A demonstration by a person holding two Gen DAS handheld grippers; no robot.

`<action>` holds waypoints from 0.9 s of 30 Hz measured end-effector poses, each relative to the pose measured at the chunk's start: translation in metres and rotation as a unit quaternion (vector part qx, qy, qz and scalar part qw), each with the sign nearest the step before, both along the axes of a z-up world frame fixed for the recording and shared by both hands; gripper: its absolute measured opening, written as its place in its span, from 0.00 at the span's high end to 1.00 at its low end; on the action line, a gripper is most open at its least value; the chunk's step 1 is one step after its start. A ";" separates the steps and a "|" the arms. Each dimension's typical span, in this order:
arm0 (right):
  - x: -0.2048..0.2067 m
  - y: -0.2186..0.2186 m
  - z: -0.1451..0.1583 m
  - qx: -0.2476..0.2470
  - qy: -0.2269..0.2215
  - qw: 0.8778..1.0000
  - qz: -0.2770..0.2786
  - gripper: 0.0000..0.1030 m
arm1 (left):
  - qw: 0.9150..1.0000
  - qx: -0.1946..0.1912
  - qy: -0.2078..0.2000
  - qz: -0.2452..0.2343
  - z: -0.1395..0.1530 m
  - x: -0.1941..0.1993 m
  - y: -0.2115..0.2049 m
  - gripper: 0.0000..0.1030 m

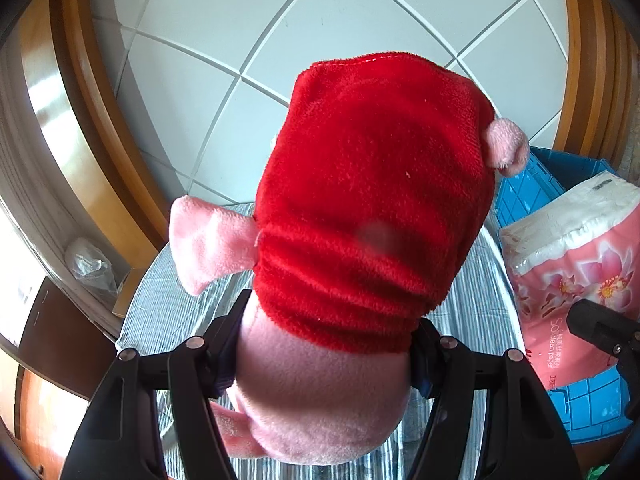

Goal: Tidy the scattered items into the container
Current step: 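Carry the plush pig with the left tool while the right tool carries the tissue pack to the bin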

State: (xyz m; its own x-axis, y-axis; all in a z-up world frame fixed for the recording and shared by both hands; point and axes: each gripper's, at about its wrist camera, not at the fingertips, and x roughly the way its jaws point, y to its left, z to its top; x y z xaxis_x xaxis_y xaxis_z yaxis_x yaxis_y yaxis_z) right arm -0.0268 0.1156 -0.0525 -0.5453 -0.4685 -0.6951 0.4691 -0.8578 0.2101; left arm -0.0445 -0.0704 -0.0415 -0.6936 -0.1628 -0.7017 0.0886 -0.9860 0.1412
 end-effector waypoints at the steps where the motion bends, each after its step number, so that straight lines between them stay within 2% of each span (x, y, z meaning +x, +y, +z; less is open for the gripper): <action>1: 0.000 0.006 0.002 -0.001 0.001 1.000 -0.004 0.42 | 1.000 -0.001 0.001 -0.003 0.001 -0.001 0.005 0.37; 16: 0.000 0.118 0.015 -0.012 0.020 0.996 -0.083 0.42 | 0.997 -0.007 0.011 -0.077 0.021 -0.023 0.107 0.37; 27: 0.008 0.194 0.023 -0.013 0.035 0.987 -0.155 0.42 | 0.990 -0.014 0.011 -0.141 0.025 -0.036 0.175 0.37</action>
State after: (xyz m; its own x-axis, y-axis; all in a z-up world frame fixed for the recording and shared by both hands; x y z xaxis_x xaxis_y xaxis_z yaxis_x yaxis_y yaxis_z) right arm -0.0191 0.3094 -0.0292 -0.7114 -0.2881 -0.6411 0.1979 -0.9573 0.2106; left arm -0.0806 0.1047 -0.0162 -0.7294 0.0192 -0.6838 -0.1857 -0.9676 0.1709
